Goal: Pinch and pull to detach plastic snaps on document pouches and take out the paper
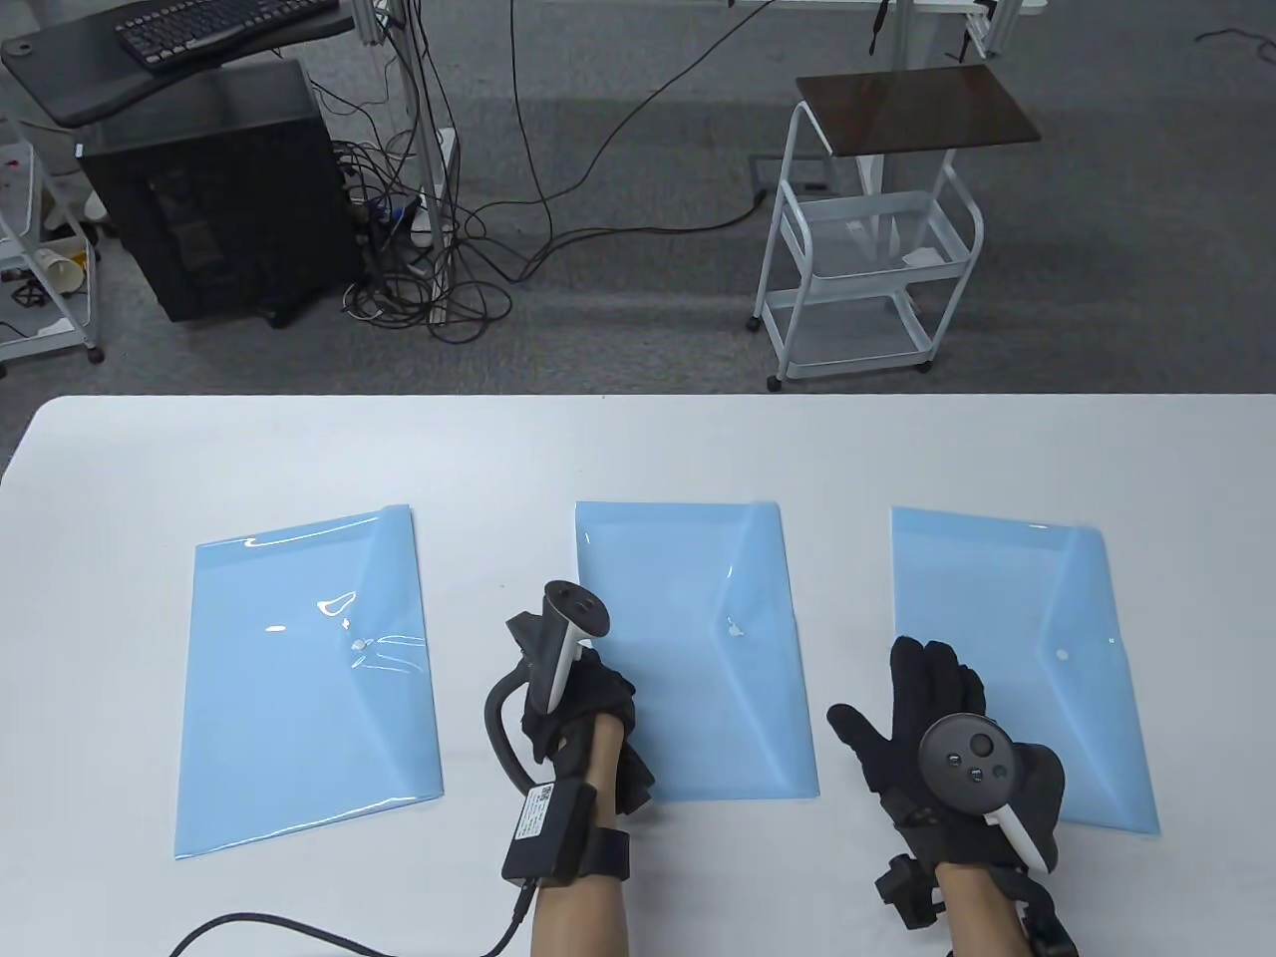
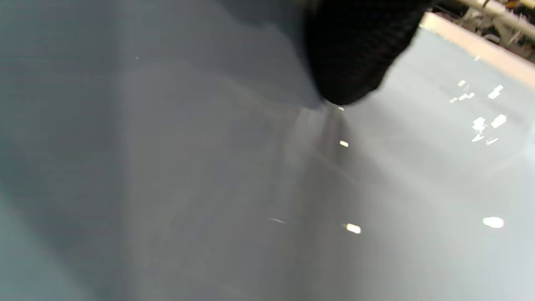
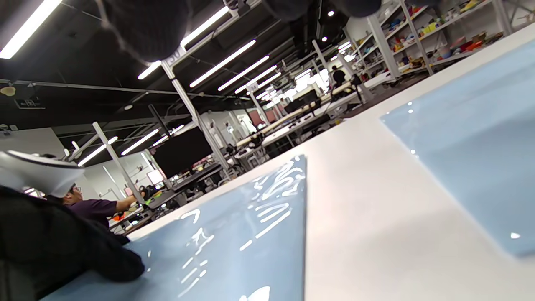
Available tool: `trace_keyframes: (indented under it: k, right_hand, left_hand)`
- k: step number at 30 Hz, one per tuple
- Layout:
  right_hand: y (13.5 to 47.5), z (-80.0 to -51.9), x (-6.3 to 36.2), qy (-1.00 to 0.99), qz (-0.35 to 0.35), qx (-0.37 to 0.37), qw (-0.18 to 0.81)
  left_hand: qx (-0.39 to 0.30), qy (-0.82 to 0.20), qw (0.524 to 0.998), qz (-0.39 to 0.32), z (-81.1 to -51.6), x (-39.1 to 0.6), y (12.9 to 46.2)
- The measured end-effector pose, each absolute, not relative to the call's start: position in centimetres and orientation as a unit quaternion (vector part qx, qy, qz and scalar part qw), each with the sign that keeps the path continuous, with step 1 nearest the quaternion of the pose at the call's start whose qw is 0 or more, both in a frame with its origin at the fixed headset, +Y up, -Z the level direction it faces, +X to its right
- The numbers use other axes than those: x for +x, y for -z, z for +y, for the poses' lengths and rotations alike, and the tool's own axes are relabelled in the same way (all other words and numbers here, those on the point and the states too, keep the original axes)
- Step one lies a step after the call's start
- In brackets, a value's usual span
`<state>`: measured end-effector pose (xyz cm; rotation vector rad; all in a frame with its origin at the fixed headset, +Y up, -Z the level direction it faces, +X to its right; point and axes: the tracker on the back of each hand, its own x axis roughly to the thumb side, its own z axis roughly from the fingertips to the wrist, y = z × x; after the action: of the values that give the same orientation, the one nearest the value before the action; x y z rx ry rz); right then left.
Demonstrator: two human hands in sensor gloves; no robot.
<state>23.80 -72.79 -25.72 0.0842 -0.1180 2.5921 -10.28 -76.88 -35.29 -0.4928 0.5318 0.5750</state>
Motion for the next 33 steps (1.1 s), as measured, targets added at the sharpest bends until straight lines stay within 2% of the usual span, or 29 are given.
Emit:
trace_keyframes:
  k: [3,8,14,19,24,33]
  right_hand:
    - [25.8,-72.7,23.8,-0.962,-0.045,0.032,0.268]
    - [25.8,-72.8,23.8,-0.962,-0.044,0.031,0.268]
    - [25.8,-72.8,23.8,-0.963,-0.043,0.029,0.266]
    - [25.7,-72.8,23.7,-0.963,-0.042,0.029,0.265]
    - [25.7,-72.9,23.7,-0.964,-0.045,0.026,0.262]
    - [25.6,-73.5,23.0,-0.968,-0.03,0.027,0.246]
  left_hand:
    - [-0.252,-0.364,0.865,0.234,-76.8,-11.3,34.7]
    - [-0.234,-0.436,0.846,0.201,-75.5,-13.0,33.7]
    - [-0.217,-0.488,0.833,0.146,-73.4,-14.5,31.4]
    - [-0.208,-0.515,0.824,0.113,-72.9,-15.5,28.4]
    - [-0.223,-0.527,0.814,0.099,-73.9,-16.4,25.4]
    - [-0.239,-0.519,0.812,0.118,-76.1,-17.6,24.5]
